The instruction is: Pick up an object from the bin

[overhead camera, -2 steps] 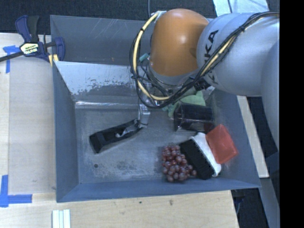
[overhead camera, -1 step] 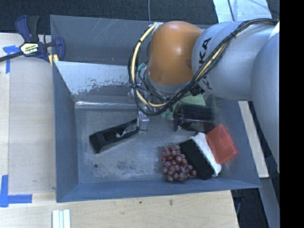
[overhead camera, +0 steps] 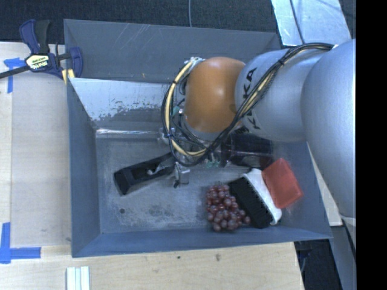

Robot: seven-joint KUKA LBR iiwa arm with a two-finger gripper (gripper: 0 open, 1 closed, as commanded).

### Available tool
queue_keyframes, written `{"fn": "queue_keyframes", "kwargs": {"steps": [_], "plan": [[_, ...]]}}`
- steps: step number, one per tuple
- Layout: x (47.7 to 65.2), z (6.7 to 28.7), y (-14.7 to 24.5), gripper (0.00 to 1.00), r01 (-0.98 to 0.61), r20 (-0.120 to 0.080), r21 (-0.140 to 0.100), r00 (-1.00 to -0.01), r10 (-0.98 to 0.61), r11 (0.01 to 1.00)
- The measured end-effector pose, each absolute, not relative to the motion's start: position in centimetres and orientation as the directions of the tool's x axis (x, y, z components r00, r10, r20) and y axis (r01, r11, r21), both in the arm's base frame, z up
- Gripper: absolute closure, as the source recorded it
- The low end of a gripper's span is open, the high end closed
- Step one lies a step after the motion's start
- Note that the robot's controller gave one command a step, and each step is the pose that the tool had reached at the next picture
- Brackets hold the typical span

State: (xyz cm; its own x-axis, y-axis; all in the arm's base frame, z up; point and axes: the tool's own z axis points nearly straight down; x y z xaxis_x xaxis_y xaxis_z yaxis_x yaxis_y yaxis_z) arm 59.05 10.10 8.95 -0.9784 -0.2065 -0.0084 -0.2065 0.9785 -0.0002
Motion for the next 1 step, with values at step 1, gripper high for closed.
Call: {"fn": "queue_keyframes", "kwargs": {"steps": [1], "plan": [[59.44,7.15,10.99,1.00,-0.304,-0.013,-0.002,-0.953,-0.304,0.953]]}}
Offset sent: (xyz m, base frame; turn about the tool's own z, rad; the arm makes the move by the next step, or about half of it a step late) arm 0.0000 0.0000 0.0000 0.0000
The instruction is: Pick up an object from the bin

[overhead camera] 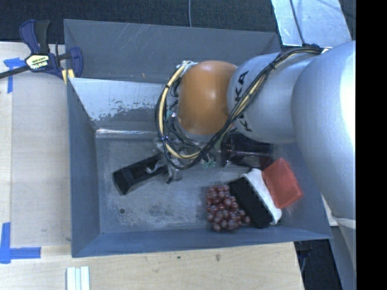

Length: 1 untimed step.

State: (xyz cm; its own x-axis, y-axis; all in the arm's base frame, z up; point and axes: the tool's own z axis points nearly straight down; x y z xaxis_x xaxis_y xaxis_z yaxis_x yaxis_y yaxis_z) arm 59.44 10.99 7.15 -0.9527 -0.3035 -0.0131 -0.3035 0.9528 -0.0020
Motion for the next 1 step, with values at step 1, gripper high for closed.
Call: {"fn": "queue_keyframes", "kwargs": {"steps": [1], "plan": [[59.45,7.15,11.00,1.00,-0.303,-0.013,-0.002,-0.953,-0.303,0.953]]}}
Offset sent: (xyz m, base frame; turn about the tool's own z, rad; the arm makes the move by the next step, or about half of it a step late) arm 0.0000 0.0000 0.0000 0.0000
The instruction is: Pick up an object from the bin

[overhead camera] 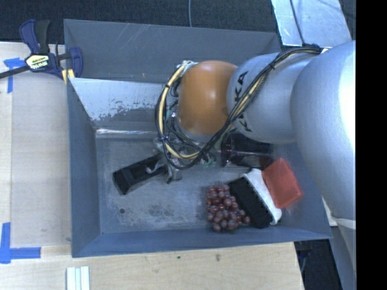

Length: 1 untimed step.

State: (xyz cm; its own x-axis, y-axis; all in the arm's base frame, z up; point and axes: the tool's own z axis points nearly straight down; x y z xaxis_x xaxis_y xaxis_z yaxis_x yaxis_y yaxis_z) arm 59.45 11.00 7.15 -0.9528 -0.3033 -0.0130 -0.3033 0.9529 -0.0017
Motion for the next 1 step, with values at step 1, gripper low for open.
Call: {"fn": "queue_keyframes", "kwargs": {"steps": [1], "plan": [[59.45,7.15,11.00,1.00,-0.303,-0.013,-0.002,-0.953,-0.303,0.953]]}}
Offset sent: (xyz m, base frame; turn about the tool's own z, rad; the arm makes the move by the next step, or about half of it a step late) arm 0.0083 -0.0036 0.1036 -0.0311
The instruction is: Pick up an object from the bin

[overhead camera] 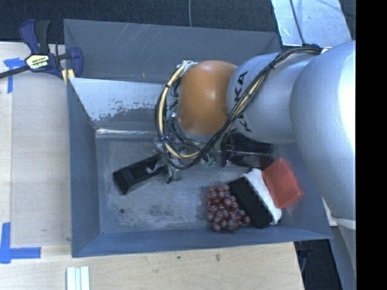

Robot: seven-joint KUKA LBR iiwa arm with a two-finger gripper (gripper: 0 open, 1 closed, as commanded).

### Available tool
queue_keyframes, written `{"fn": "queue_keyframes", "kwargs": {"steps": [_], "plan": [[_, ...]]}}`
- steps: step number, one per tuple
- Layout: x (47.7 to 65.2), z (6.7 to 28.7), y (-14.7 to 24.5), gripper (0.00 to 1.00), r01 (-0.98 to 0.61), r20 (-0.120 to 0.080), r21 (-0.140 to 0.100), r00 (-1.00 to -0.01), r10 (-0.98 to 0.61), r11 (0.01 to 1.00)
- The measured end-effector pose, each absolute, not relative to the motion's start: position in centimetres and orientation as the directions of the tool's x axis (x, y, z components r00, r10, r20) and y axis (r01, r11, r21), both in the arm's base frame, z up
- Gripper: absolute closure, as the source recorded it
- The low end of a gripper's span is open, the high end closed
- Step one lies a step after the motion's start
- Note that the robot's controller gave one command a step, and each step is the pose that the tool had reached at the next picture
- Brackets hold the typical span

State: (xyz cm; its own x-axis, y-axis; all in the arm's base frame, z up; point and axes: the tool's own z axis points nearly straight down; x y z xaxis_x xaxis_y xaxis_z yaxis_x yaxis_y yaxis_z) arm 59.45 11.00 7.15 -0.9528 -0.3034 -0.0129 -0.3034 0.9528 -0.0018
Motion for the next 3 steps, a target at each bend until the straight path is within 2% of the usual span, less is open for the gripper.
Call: {"fn": "queue_keyframes", "kwargs": {"steps": [1,2,3], "plan": [[60.2,17.2,10.5,1.00,-0.331,-0.010,-0.003,-0.943,-0.331,0.944],[60.2,17.2,10.5,1.00,-0.331,-0.010,-0.002,-0.944,-0.331,0.944],[60.5,21.6,10.7,1.00,-0.338,-0.002,-0.002,-0.941,-0.338,0.941]]}}
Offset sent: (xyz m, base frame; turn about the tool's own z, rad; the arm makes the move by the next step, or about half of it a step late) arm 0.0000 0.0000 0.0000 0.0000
